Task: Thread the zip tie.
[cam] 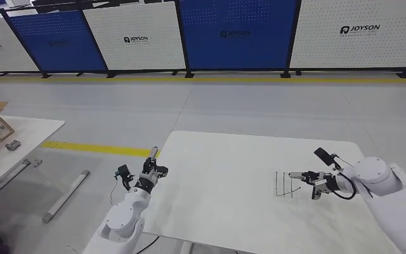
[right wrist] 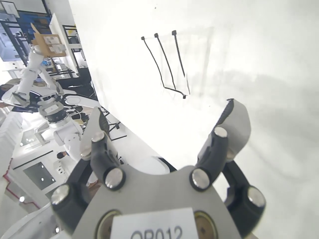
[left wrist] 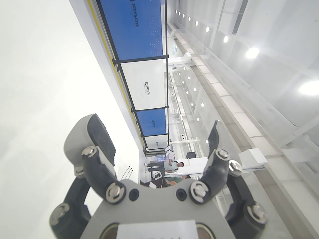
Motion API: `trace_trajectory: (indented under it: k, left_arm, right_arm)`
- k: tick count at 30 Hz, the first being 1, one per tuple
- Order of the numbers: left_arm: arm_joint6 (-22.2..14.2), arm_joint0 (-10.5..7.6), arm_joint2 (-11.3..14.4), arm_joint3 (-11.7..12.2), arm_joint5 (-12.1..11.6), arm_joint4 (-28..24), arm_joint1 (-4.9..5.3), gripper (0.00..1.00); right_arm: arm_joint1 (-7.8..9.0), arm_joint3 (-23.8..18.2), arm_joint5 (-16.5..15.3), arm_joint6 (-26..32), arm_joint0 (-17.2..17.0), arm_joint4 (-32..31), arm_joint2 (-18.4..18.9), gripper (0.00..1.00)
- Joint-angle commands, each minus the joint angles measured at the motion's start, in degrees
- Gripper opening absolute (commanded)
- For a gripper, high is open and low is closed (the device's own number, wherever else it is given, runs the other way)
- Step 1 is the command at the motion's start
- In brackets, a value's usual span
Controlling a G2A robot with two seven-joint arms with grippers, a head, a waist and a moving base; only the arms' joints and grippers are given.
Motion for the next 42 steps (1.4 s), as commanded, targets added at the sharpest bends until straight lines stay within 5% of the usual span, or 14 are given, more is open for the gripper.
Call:
trace_trajectory:
  k: [1,14,17,18,25,42]
  left_arm:
    - [0.0,0.0,0.0,0.0,0.0,0.0,0.0,1.0]
    - [0.0,0.0,0.0,0.0,0.0,0.0,0.0,1.0]
    - [0.0,0.0,0.0,0.0,0.0,0.0,0.0,1.0]
    - [0.0,0.0,0.0,0.0,0.0,0.0,0.0,1.0]
    - [0.0,0.0,0.0,0.0,0.0,0.0,0.0,1.0]
    - [0.0,0.0,0.0,0.0,0.0,0.0,0.0,1.0]
  right_arm:
    - [-0.2,0.8,0.1,1.0,0.6,0.0,-0.5,1.0]
    - [0.0,0.1,-2.2,-1.2,-1.0,0.5,0.2,1.0]
    - [0.27,-0.3,-2.1,-0.9,-1.2,0.0,0.7,0.54]
    - [0.31,-0.4,-1.9,-0.9,-1.2,-0.2,0.8,0.46]
    - [0.6,-0.8,-0.3,-0.5,-1.2,-1.3,1.3,0.2]
    - [-1.07,2.8,4.3,0.3,2.0,-3.3,-2.3,0.22]
